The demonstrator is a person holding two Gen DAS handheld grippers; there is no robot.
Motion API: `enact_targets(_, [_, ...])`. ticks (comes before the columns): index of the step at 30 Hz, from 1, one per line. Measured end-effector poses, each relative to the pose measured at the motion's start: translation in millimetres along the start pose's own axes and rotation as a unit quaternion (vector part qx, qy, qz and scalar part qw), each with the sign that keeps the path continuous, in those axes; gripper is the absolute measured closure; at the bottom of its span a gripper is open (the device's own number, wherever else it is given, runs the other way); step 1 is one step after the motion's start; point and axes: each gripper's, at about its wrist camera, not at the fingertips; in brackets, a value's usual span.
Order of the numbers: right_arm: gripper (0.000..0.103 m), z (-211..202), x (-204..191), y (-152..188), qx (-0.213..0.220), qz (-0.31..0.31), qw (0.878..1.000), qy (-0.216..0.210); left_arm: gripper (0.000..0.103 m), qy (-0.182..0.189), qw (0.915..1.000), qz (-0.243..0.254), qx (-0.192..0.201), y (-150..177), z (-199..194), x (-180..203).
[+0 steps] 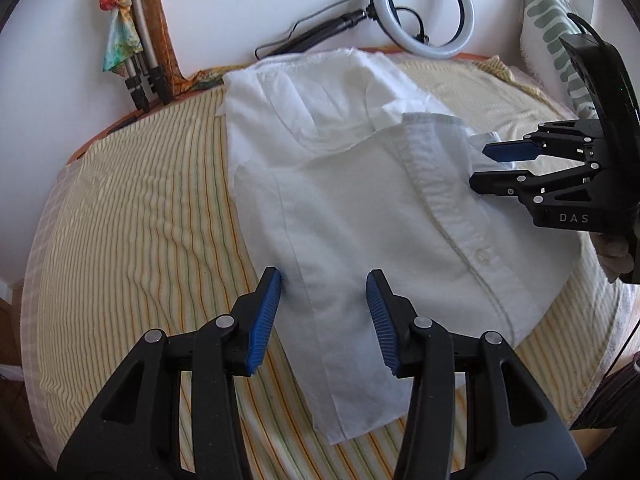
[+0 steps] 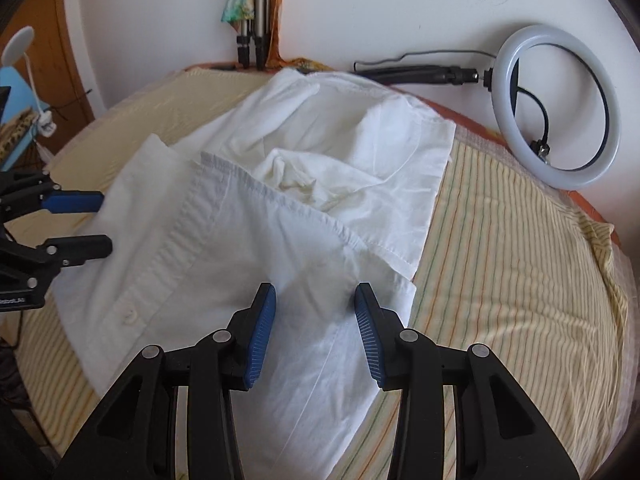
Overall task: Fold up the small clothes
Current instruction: 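Fold the hem up toward the collar with both grippers and release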
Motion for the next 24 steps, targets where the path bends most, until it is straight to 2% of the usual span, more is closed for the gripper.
enact_targets(2, [0.062, 5.6, 2.2, 1.0, -0.008, 0.008, 1.000, -0.007, 0.056, 0.007, 0.9999, -0.012, -0.010, 3.0, 6.9, -6.1])
enact_targets(7, [0.062, 0.8, 6.2, -2.8, -0.013, 0.014, 1.000, -0.016, 0.057, 0.005, 0.9999, -0.014, 0.001, 1.6, 0.9, -9.6])
enact_targets(11, [0.063, -13.1, 19.5, -8.3, 0.001, 0.039, 0.999, -0.030, 0.056, 0.007, 0.9998, -0.016, 0.013, -2.4, -8.7, -9.1])
enact_targets(17, [0.063, -31.6, 34.3, -18.4, 0.023, 0.051, 0.998, -0.028, 0.057, 0.023, 0.9986, -0.035, 0.034, -12.0, -22.0, -14.3])
enact_targets(20, [0.062, -36.0, 34.6, -18.2, 0.030, 0.053, 0.998, -0.034, 0.057, 0.041, 0.9976, -0.043, 0.036, -15.3, -21.1, -16.8])
enact_targets(24, [0.063, -29.4, 27.6, -19.6, 0.030, 0.051, 0.998, -0.036, 0.056, 0.032, 0.9986, -0.034, 0.026, -16.9, -11.6, -13.7])
Point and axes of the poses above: each gripper's, at about its wrist camera, not at the fingertips, and z roughly the way its jaws point, x to its right, y to its underside, and after that the axes turned 14 degrees about y, right-handed
